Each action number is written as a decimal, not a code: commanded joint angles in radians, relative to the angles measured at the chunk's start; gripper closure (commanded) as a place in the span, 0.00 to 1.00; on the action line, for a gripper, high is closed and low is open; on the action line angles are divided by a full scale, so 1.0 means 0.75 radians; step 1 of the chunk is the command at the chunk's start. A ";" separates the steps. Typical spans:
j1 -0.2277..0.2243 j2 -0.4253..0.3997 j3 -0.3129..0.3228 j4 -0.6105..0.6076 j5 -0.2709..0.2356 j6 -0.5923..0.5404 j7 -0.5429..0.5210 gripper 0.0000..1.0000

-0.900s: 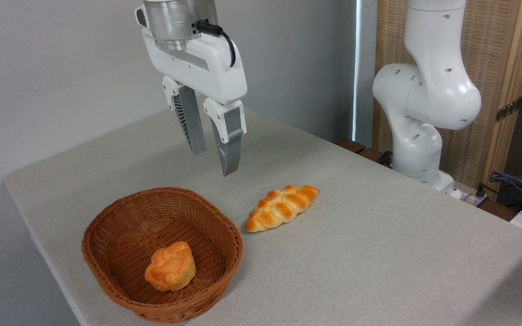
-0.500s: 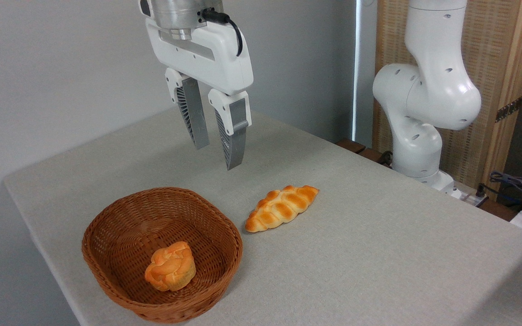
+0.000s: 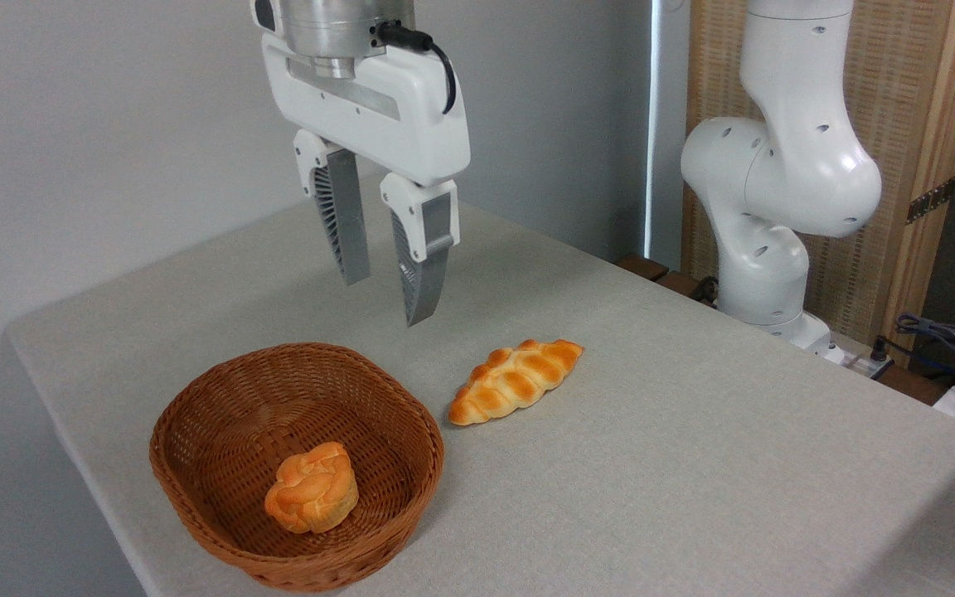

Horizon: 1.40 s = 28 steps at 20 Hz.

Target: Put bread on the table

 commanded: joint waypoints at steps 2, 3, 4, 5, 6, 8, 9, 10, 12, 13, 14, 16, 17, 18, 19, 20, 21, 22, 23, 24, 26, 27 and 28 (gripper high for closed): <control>-0.008 0.065 -0.003 -0.003 -0.020 0.130 0.024 0.00; -0.008 0.081 -0.005 -0.003 -0.018 0.146 0.026 0.00; -0.012 0.095 -0.011 -0.003 -0.014 0.171 0.026 0.00; -0.012 0.110 -0.017 -0.003 -0.012 0.191 0.028 0.00; -0.012 0.124 -0.039 -0.003 -0.006 0.208 0.029 0.00; -0.012 0.167 -0.050 -0.003 -0.004 0.316 0.033 0.00; -0.012 0.191 -0.050 -0.003 -0.002 0.365 0.033 0.00; -0.012 0.216 -0.050 -0.003 0.002 0.410 0.037 0.00; -0.012 0.259 -0.076 -0.005 0.074 0.466 0.037 0.00; -0.012 0.273 -0.107 -0.011 0.111 0.470 0.037 0.00; -0.012 0.284 -0.123 -0.028 0.143 0.472 0.037 0.00; -0.012 0.292 -0.152 -0.081 0.168 0.472 0.037 0.00; -0.012 0.292 -0.154 -0.109 0.178 0.474 0.037 0.00; -0.012 0.294 -0.154 -0.138 0.195 0.480 0.037 0.00; -0.012 0.296 -0.154 -0.167 0.213 0.500 0.037 0.00; -0.012 0.304 -0.154 -0.193 0.223 0.535 0.037 0.00; -0.012 0.314 -0.154 -0.216 0.223 0.574 0.037 0.00; -0.012 0.320 -0.154 -0.230 0.223 0.609 0.037 0.00; -0.010 0.337 -0.154 -0.234 0.223 0.627 0.037 0.00; -0.010 0.343 -0.156 -0.234 0.223 0.637 0.037 0.00; -0.012 0.361 -0.156 -0.234 0.223 0.656 0.037 0.00; -0.012 0.361 -0.156 -0.234 0.223 0.668 0.033 0.00; -0.010 0.363 -0.156 -0.234 0.223 0.676 0.031 0.00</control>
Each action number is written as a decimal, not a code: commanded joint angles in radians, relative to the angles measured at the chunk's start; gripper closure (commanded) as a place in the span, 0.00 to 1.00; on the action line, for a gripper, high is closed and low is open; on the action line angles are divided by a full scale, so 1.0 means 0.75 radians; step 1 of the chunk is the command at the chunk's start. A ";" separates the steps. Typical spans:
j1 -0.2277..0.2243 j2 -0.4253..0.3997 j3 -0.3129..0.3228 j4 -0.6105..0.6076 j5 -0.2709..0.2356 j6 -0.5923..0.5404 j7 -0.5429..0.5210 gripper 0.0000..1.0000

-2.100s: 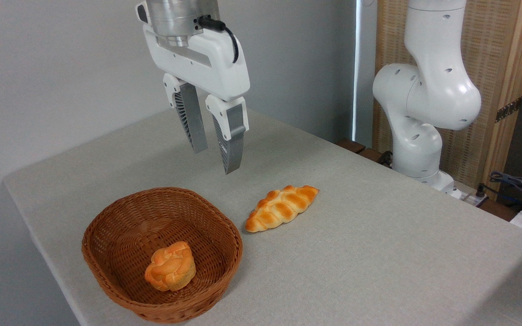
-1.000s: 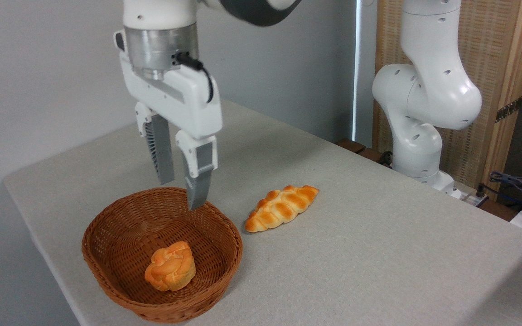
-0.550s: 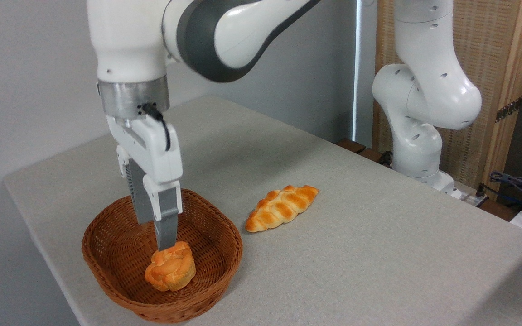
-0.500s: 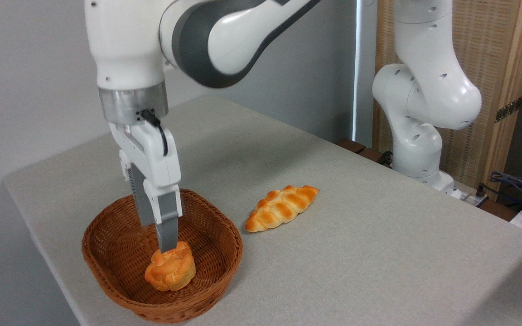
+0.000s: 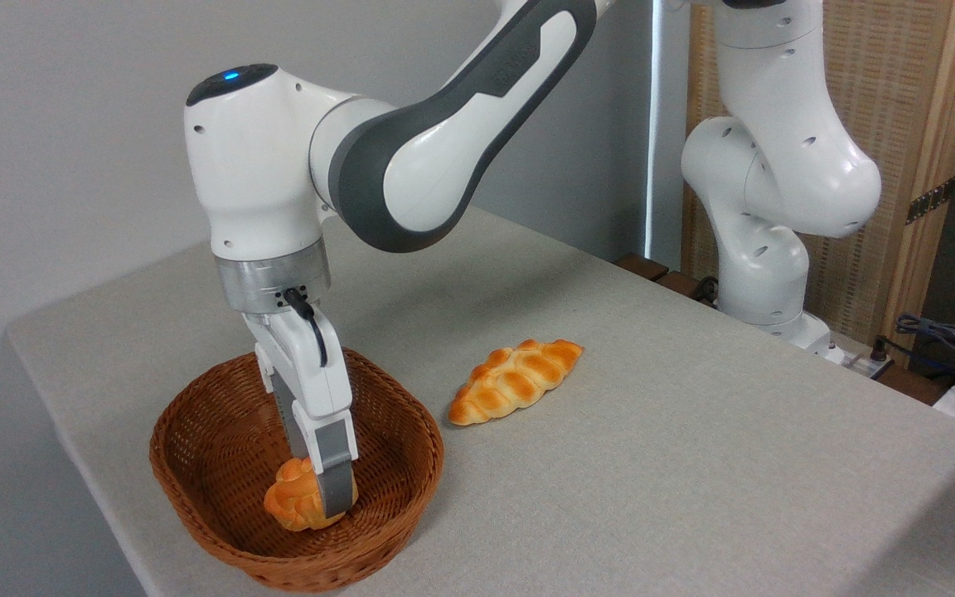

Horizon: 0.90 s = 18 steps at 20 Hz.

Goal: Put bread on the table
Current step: 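Close the gripper on the round orange bun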

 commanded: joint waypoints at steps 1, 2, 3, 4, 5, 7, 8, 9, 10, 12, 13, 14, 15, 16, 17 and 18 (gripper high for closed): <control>0.003 0.004 0.000 -0.011 0.019 0.057 0.006 0.00; 0.003 0.010 -0.002 -0.011 0.017 0.059 0.002 0.00; 0.003 0.016 -0.006 -0.009 0.007 0.059 -0.002 0.00; 0.003 0.018 -0.008 -0.009 0.001 0.061 -0.010 0.06; 0.003 0.020 -0.024 -0.009 -0.003 0.061 -0.023 0.17; 0.005 0.028 -0.043 -0.007 -0.020 0.063 -0.023 0.52; 0.005 0.030 -0.047 -0.007 -0.020 0.063 -0.025 0.64; 0.005 0.030 -0.055 -0.007 -0.020 0.063 -0.025 0.73; 0.007 0.030 -0.057 -0.007 -0.020 0.063 -0.025 0.75; 0.009 0.030 -0.057 -0.005 -0.022 0.063 -0.025 0.78; 0.009 0.028 -0.057 -0.005 -0.022 0.063 -0.025 0.79; 0.009 0.028 -0.057 -0.005 -0.020 0.063 -0.025 0.80; 0.009 0.030 -0.057 -0.005 -0.020 0.063 -0.025 0.80; 0.009 0.028 -0.057 -0.005 -0.020 0.063 -0.025 0.80; 0.009 0.028 -0.057 -0.005 -0.020 0.063 -0.025 0.80; 0.009 0.028 -0.057 -0.003 -0.020 0.061 -0.023 0.80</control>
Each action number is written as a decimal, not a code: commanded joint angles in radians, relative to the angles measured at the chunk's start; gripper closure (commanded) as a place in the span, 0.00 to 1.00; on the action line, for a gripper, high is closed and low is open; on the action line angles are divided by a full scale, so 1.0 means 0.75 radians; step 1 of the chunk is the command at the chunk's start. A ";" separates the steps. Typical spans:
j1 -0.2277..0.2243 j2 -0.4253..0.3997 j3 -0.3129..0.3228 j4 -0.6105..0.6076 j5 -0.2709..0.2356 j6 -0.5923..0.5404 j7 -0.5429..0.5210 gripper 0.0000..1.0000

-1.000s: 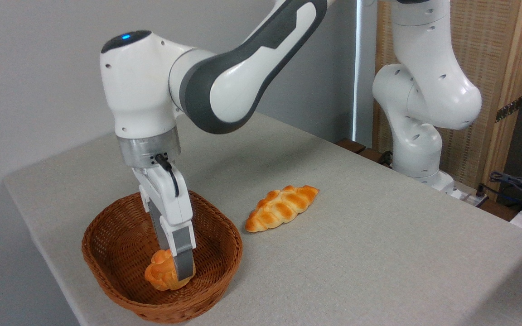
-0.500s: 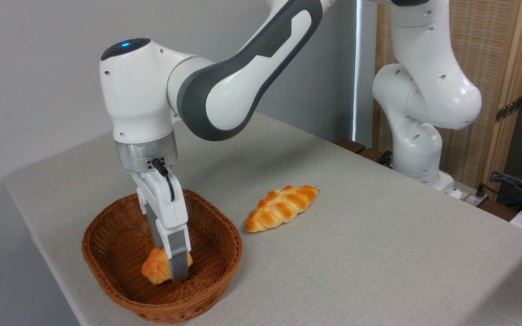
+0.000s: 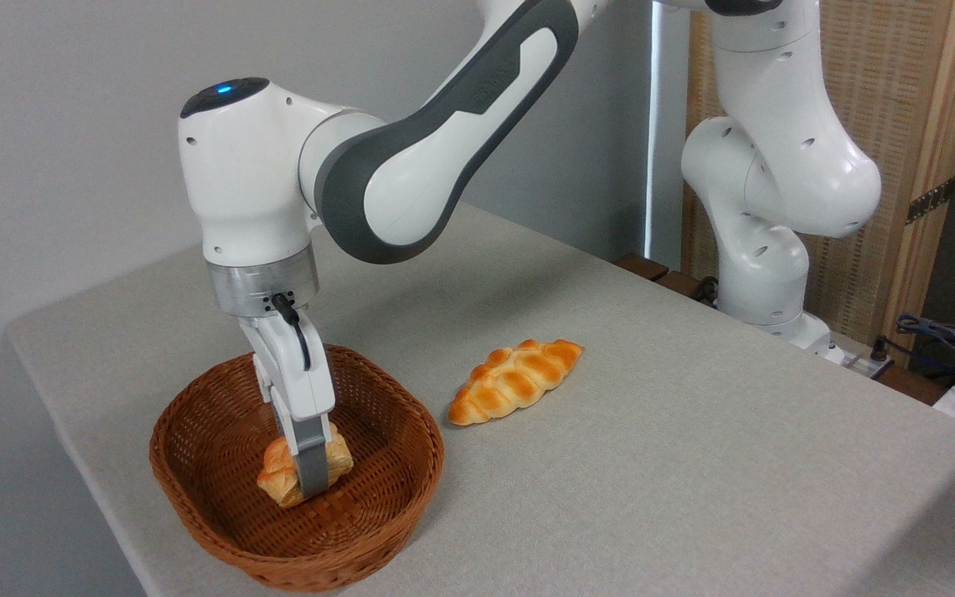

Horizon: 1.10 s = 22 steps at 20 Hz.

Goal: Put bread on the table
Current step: 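Close the gripper on the round orange bun, then lift the bun out of the basket and carry it past the braided roll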

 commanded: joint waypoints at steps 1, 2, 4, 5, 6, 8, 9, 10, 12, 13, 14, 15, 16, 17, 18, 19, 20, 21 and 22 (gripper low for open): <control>0.008 -0.007 -0.004 0.000 -0.015 0.027 -0.007 0.81; 0.010 -0.009 -0.004 0.004 -0.015 0.027 -0.005 0.81; 0.012 -0.027 0.000 0.012 -0.017 0.013 -0.011 0.81; 0.014 -0.048 0.004 0.012 -0.023 0.006 -0.011 0.80; 0.014 -0.064 0.008 0.012 -0.042 -0.018 -0.013 0.80; 0.042 -0.105 0.011 0.024 -0.072 -0.085 -0.007 0.80; 0.053 -0.125 0.011 0.029 -0.091 -0.108 -0.007 0.80; 0.055 -0.146 0.013 0.029 -0.111 -0.132 -0.005 0.80; 0.063 -0.185 0.033 0.029 -0.132 -0.177 0.003 0.80; 0.065 -0.207 0.053 0.029 -0.132 -0.198 0.005 0.79; 0.065 -0.225 0.072 0.029 -0.132 -0.222 0.011 0.78; 0.067 -0.244 0.090 0.029 -0.132 -0.249 0.023 0.78; 0.067 -0.264 0.119 0.027 -0.132 -0.276 0.042 0.78; 0.065 -0.287 0.147 0.027 -0.132 -0.316 0.074 0.78; 0.065 -0.311 0.170 0.025 -0.132 -0.369 0.127 0.77; 0.065 -0.334 0.192 0.019 -0.130 -0.427 0.192 0.78; 0.063 -0.348 0.225 0.014 -0.130 -0.482 0.238 0.78; 0.061 -0.354 0.254 0.012 -0.130 -0.527 0.268 0.77; 0.061 -0.359 0.268 0.010 -0.130 -0.552 0.291 0.77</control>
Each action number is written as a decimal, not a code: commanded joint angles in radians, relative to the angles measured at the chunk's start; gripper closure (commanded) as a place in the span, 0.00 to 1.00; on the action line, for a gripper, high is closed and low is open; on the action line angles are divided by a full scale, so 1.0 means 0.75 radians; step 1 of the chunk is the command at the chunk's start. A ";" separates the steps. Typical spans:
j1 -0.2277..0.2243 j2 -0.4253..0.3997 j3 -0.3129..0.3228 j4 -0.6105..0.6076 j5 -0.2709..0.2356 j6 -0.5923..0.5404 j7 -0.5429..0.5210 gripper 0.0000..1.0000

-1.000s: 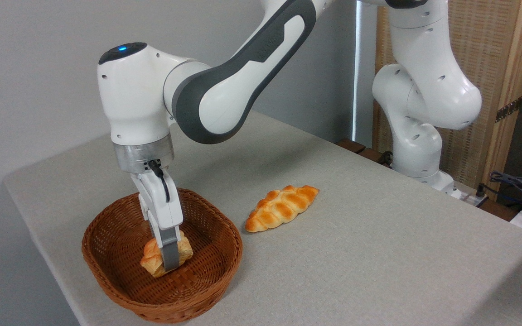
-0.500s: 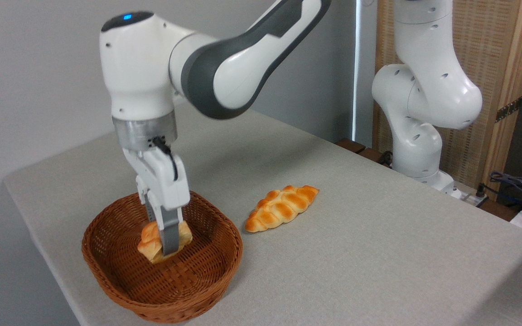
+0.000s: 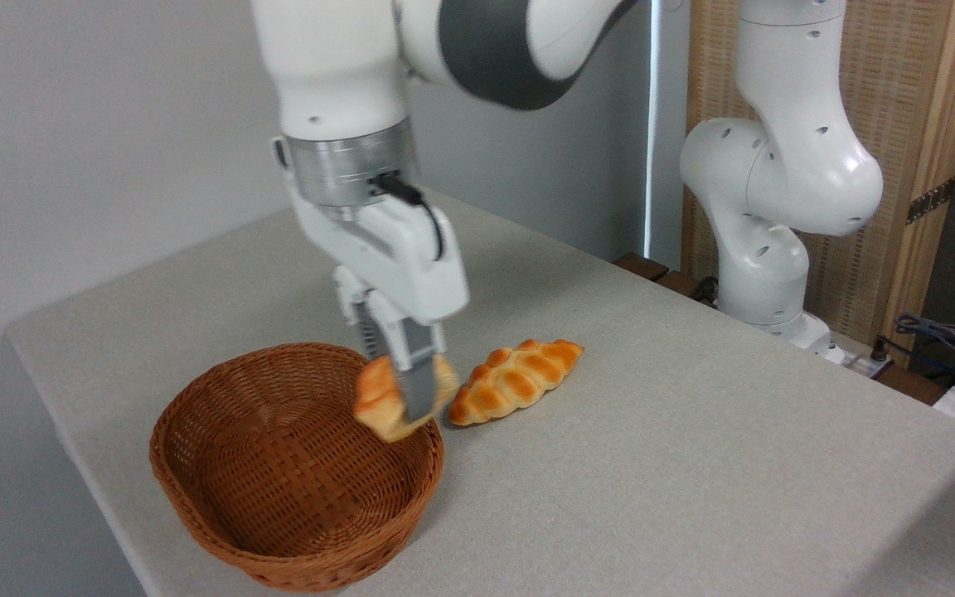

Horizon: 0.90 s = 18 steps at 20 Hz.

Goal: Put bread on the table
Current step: 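Lift the bun out of the basket and carry it past the braided roll, then lower the bun onto the table and open the gripper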

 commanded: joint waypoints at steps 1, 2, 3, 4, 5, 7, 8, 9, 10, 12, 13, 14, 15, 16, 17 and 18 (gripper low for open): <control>-0.011 -0.046 0.069 -0.029 -0.023 -0.104 0.112 0.77; -0.013 -0.050 0.076 -0.050 -0.023 -0.112 0.118 0.74; -0.019 -0.065 0.084 -0.086 -0.023 -0.112 0.130 0.72; -0.023 -0.073 0.084 -0.127 -0.023 -0.112 0.157 0.71; -0.035 -0.085 0.086 -0.160 -0.023 -0.112 0.185 0.67; -0.042 -0.104 0.084 -0.222 -0.023 -0.112 0.234 0.61; -0.052 -0.112 0.084 -0.250 -0.025 -0.110 0.259 0.61; -0.064 -0.118 0.084 -0.277 -0.025 -0.110 0.269 0.60; -0.068 -0.124 0.084 -0.297 -0.025 -0.110 0.272 0.60; -0.076 -0.124 0.084 -0.330 -0.025 -0.112 0.278 0.56; -0.076 -0.124 0.084 -0.346 -0.025 -0.112 0.284 0.49; -0.076 -0.126 0.084 -0.363 -0.023 -0.112 0.284 0.46; -0.076 -0.124 0.084 -0.383 -0.023 -0.112 0.284 0.44; -0.076 -0.124 0.084 -0.394 -0.023 -0.112 0.284 0.36; -0.076 -0.124 0.084 -0.396 -0.023 -0.112 0.284 0.29; -0.076 -0.124 0.084 -0.400 -0.023 -0.112 0.282 0.21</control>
